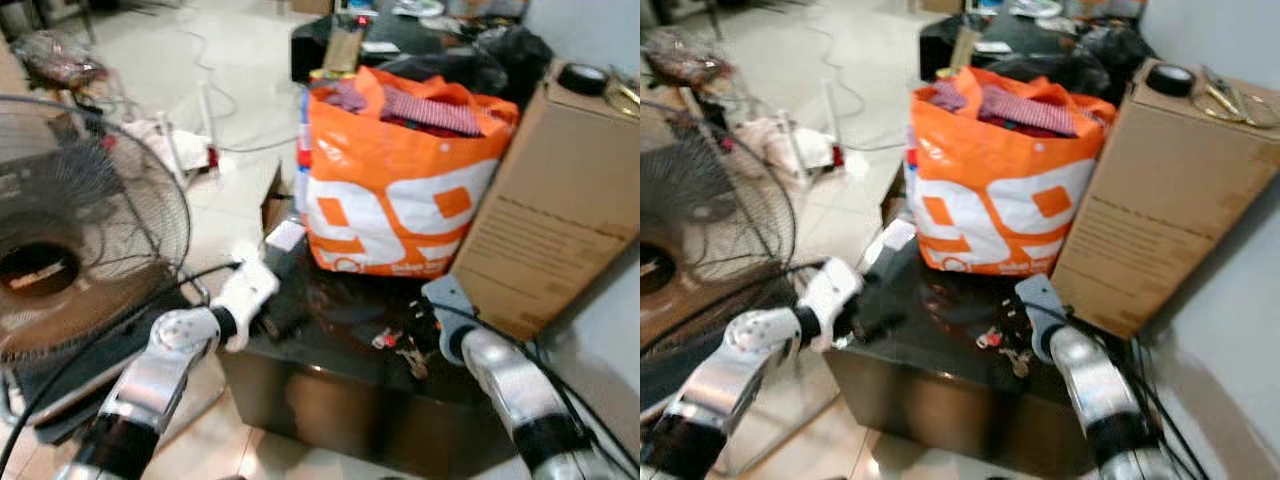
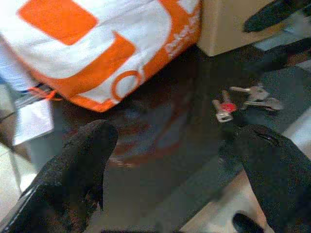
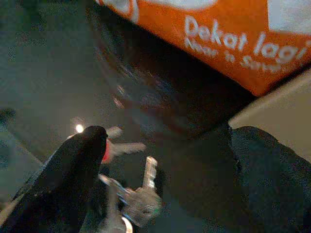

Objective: Hang keys on a hook

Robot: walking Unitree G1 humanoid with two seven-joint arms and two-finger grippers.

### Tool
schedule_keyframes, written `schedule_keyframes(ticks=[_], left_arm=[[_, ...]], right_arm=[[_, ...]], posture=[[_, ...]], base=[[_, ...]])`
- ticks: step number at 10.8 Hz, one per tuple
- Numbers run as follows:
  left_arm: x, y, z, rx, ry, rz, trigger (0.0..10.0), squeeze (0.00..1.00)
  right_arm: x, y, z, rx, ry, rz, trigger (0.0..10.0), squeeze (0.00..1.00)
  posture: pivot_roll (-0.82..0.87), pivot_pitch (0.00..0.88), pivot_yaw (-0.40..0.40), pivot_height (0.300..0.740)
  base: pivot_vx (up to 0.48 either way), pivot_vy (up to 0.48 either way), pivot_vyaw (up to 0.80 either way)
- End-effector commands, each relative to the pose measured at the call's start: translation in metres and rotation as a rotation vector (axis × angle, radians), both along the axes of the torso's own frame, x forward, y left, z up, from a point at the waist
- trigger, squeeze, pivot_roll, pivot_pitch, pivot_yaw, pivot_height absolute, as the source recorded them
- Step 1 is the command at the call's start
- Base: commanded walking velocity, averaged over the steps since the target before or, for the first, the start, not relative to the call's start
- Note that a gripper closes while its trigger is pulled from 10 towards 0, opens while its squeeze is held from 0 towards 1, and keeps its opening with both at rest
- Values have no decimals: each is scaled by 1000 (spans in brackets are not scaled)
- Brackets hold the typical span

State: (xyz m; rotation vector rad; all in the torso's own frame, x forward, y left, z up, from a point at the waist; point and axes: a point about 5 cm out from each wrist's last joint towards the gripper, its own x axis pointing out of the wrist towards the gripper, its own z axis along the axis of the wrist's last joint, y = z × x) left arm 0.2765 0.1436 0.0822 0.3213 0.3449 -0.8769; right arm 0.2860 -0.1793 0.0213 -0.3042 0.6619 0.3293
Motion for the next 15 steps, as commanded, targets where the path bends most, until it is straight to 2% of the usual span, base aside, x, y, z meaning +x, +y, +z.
schedule_keyframes(ticks=[1, 3, 5, 8, 10, 11, 15], left_arm=[[0, 1, 2, -5, 25, -35, 10000, 82], [-8, -1, 0, -36, 89, -81, 10000, 82], [-17, -6, -1, -84, 166, -152, 10000, 82], [-15, -6, 0, -76, 177, -175, 10000, 82], [-15, -6, 1, -70, 182, -185, 10000, 82], [-15, -6, 1, -67, 184, -185, 10000, 82], [-17, -5, 0, -59, 193, -186, 10000, 82]], right_arm=[[-2, -4, -9, -39, 43, 8, 10000, 0], [-7, -9, -22, -73, 130, 5, 10000, 0], [-5, -15, -20, -13, 148, -14, 10000, 0], [-3, -14, -20, 25, 155, -7, 10000, 0], [-5, -15, -25, -4, 161, -43, 4784, 0], [-6, -16, -29, -26, 177, -58, 4627, 0], [-8, -20, -37, -58, 201, -115, 2745, 0]], posture=[[-104, 0, -22, 740], [-106, 0, -33, 740], [-111, 0, -38, 740], [-120, 0, -30, 740], [-117, 0, -32, 740], [-117, 0, -32, 740], [-107, 0, -34, 740]], base=[[0, 0, 0], [0, 0, 0], [0, 0, 0], [0, 0, 0], [0, 0, 0], [0, 0, 0], [0, 0, 0]])
